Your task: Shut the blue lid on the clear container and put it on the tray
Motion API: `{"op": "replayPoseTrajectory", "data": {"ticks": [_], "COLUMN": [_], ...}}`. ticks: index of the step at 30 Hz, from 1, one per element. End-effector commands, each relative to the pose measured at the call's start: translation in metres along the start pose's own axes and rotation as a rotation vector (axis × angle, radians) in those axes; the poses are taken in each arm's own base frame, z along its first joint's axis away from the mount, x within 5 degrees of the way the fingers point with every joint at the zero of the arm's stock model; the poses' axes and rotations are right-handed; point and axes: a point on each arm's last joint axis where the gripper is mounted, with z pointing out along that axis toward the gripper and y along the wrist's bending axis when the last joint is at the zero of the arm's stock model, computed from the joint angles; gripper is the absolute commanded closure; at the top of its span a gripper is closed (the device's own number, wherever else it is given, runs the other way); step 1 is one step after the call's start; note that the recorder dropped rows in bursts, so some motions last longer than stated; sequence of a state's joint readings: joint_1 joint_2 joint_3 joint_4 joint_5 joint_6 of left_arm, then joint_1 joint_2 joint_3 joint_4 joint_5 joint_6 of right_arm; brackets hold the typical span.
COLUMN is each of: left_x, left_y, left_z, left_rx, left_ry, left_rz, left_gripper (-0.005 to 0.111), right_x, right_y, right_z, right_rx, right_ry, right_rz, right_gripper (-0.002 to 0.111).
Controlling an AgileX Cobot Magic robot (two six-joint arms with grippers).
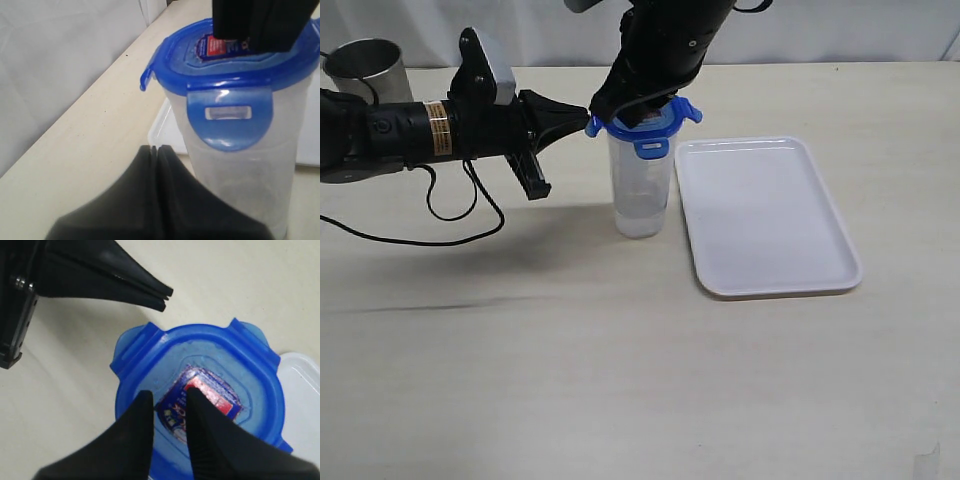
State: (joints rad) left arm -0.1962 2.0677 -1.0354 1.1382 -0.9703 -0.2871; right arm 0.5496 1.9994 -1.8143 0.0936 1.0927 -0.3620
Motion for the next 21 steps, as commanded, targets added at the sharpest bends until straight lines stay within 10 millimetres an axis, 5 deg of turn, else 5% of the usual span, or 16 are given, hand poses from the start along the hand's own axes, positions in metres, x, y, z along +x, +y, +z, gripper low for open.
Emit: {"op": "replayPoseTrajectory", "data": {"ticks": [1, 14, 17, 21], "left_x": [-0.001, 0.007, 0.007, 0.013], "left_y": [0.0, 0.015, 0.014, 0.014], "left_z": [0.0, -0.018, -0.026, -0.027], "left_rx": [-0.009, -0.035, 0.018, 0.025], "left_ry": [-0.009, -0.018, -0.054, 0.007], "left_rz": [-0.017, -0.116, -0.086, -0.072], "left_gripper": [0.107, 0.101, 0.075, 0.021], "right_x": [0.01, 0.01, 0.01, 0.01], "right_y": [-0.002, -0.003, -0.003, -0.003], "right_z": [0.024, 0.024, 0.024, 0.024], "right_rx": [-0.029, -0.013, -0.013, -0.012], "right_ry": [0.102, 0.109, 0.109, 0.107], "right_rz": [-0.015, -0.029, -0.029, -0.029], "right_gripper": [0.085, 0.085, 0.085, 0.085]}}
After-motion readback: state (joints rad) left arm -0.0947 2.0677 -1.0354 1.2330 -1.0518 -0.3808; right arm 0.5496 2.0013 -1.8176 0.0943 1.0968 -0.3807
